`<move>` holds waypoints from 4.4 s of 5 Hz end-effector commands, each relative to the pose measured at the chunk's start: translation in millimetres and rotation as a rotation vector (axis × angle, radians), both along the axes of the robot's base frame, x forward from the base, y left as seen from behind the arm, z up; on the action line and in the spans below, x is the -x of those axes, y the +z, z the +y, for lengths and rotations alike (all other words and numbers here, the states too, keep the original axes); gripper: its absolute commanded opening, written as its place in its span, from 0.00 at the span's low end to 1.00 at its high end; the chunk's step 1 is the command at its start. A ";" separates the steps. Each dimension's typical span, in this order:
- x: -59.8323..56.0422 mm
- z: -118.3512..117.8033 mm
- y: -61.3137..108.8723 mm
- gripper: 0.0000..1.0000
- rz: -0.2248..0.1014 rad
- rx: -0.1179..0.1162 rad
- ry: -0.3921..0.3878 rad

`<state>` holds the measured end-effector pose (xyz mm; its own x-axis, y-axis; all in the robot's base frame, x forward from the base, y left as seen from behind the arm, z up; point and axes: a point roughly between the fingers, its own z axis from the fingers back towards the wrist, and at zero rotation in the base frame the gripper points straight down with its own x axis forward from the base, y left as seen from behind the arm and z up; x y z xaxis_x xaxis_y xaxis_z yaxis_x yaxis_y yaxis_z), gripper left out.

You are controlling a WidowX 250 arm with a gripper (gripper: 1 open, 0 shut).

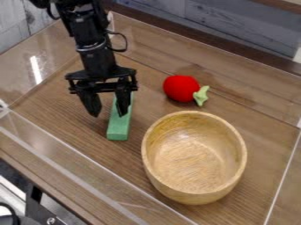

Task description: Put the green block in the brown bowl

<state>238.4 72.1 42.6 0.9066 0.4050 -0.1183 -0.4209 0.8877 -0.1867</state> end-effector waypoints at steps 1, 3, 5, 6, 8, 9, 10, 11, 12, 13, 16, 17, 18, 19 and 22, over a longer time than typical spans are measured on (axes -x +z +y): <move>-4.7 2.0 7.6 1.00 -0.045 -0.034 -0.012; -6.7 1.4 -5.5 1.00 -0.034 -0.050 -0.003; -9.0 0.2 -12.5 0.00 -0.034 -0.054 0.002; -9.6 -7.1 5.3 0.00 -0.051 -0.036 -0.011; -10.2 -41.2 55.7 0.00 -0.103 0.019 -0.075; -3.6 -76.5 62.6 0.00 -0.102 0.036 -0.108; 6.4 -114.0 58.7 0.00 -0.093 0.043 -0.124; 17.2 -145.1 52.4 0.00 -0.092 0.047 -0.163; 19.8 -151.7 55.0 0.00 -0.125 0.070 -0.262; 19.6 -149.6 59.8 0.00 -0.151 0.087 -0.280; 14.8 -140.9 66.7 0.00 -0.199 0.105 -0.308; 14.2 -138.8 67.0 0.00 -0.211 0.112 -0.315; 14.1 -137.3 66.9 0.00 -0.219 0.118 -0.322; 14.9 -136.9 67.4 0.00 -0.224 0.121 -0.330; 14.4 -135.1 66.9 0.00 -0.224 0.128 -0.344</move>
<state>219.4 -64.6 98.9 0.9974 0.0691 0.0192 -0.0580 0.9343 -0.3519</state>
